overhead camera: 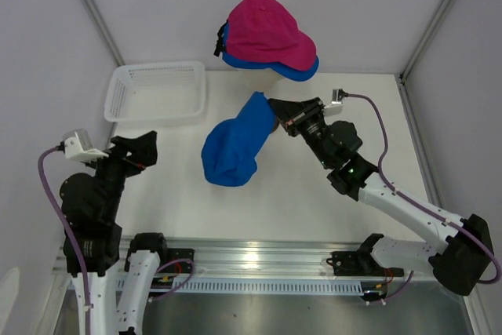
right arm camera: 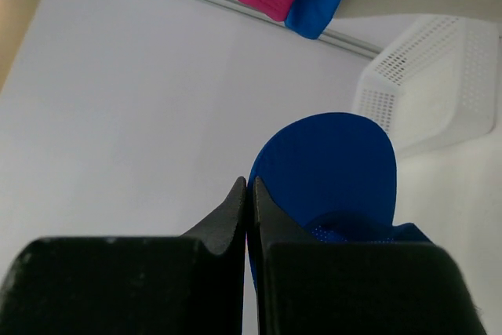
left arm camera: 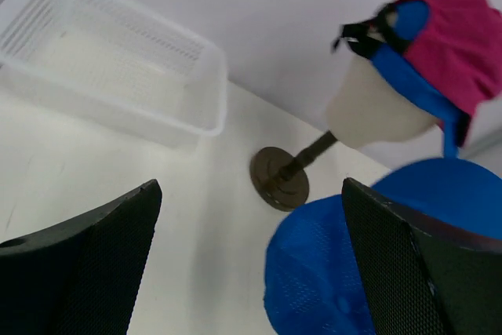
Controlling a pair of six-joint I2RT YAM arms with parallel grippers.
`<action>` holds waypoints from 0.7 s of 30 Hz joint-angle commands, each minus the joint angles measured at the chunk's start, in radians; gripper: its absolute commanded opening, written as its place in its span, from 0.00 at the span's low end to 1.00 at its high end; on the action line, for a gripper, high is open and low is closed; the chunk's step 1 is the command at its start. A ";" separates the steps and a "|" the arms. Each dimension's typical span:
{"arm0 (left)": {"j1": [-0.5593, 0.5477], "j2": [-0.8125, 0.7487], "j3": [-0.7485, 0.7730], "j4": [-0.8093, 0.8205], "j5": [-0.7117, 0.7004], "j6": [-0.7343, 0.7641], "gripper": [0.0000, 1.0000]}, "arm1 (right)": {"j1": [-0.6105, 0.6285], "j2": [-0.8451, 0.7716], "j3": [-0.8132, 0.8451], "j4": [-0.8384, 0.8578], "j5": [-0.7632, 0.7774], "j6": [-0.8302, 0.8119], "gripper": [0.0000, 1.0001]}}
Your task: Stack the hats
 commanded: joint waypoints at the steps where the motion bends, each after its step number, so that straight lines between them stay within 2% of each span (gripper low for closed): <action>1: 0.005 0.022 0.029 0.203 0.430 0.238 0.99 | 0.010 0.018 0.103 -0.014 -0.003 -0.121 0.00; 2: 0.002 0.048 0.035 0.224 0.750 0.261 1.00 | 0.012 0.023 0.115 -0.020 -0.015 -0.138 0.00; 3: -0.003 0.078 0.070 0.234 0.866 0.283 1.00 | 0.016 0.029 0.129 -0.026 -0.012 -0.146 0.00; 5: -0.015 0.160 0.095 0.199 0.942 0.308 1.00 | 0.030 0.030 0.140 -0.032 -0.010 -0.178 0.00; 9: -0.040 0.209 0.060 0.155 0.956 0.334 0.99 | 0.047 0.038 0.161 -0.054 0.007 -0.209 0.00; 10: -0.099 0.214 0.035 0.152 0.927 0.338 0.99 | 0.049 0.047 0.167 -0.058 0.007 -0.208 0.00; 13: -0.181 0.232 0.037 0.104 0.792 0.384 0.99 | 0.050 0.064 0.175 -0.046 0.001 -0.194 0.00; 19: -0.363 0.327 0.069 0.073 0.714 0.446 1.00 | 0.072 0.095 0.195 -0.058 0.010 -0.197 0.00; 21: -0.414 0.362 0.067 0.065 0.608 0.458 0.99 | 0.076 0.096 0.186 -0.057 0.025 -0.185 0.00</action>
